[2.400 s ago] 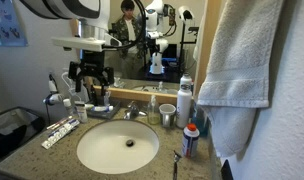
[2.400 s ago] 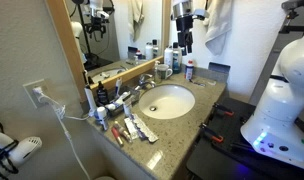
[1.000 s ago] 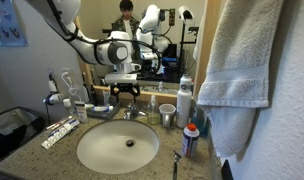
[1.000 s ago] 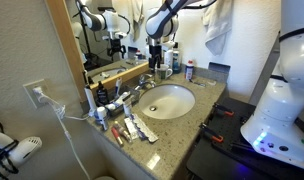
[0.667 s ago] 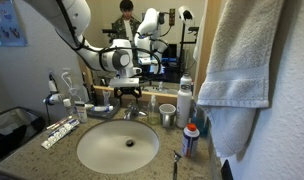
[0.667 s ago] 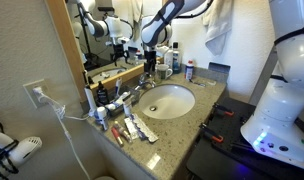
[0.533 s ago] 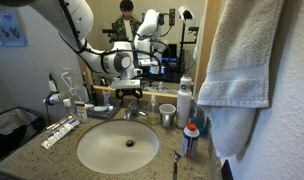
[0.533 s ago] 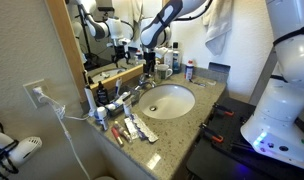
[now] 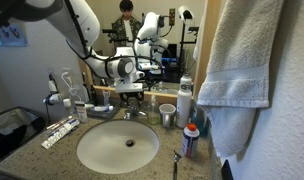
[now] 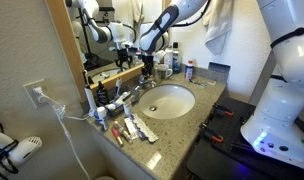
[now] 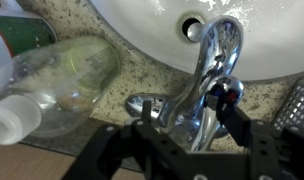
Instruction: Open the faucet then close it again
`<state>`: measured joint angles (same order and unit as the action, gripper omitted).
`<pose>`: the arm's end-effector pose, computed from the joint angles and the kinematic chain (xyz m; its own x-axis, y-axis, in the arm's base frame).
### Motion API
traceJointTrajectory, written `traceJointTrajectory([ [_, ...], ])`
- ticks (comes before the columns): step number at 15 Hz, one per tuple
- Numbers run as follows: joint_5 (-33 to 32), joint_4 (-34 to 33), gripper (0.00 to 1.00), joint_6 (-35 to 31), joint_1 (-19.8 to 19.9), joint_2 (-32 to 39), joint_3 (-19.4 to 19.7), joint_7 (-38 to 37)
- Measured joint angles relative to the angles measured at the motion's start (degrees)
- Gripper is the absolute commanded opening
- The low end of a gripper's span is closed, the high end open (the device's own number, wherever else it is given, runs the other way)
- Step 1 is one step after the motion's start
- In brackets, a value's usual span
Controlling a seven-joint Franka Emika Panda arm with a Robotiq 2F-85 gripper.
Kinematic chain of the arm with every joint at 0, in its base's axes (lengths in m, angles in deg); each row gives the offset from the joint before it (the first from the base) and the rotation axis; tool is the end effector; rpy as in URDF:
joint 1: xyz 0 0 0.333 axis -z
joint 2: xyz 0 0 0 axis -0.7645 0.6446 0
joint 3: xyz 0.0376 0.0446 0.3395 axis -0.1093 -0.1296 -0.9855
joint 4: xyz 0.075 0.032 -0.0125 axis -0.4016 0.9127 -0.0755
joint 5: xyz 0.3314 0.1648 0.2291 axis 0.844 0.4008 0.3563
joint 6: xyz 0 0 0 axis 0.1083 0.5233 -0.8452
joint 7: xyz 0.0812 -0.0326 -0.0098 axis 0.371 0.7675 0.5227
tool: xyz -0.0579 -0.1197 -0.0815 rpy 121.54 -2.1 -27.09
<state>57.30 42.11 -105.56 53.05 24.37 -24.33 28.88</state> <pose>0.7142 -0.0664 0.1713 0.9574 0.2809 0.0669 0.2754 -0.9579 0.0808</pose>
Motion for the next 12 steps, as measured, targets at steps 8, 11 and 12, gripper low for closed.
traceJointTrajectory([
  [8, -0.1, -0.3, 0.05, -2.5, -0.4, 0.9, -0.6, -5.8],
  [11, -0.1, -1.7, 0.05, 0.2, -0.4, 1.4, -0.6, -8.4],
  [12, -0.1, -2.6, 0.03, 1.7, -0.5, 1.7, -0.6, -9.3],
])
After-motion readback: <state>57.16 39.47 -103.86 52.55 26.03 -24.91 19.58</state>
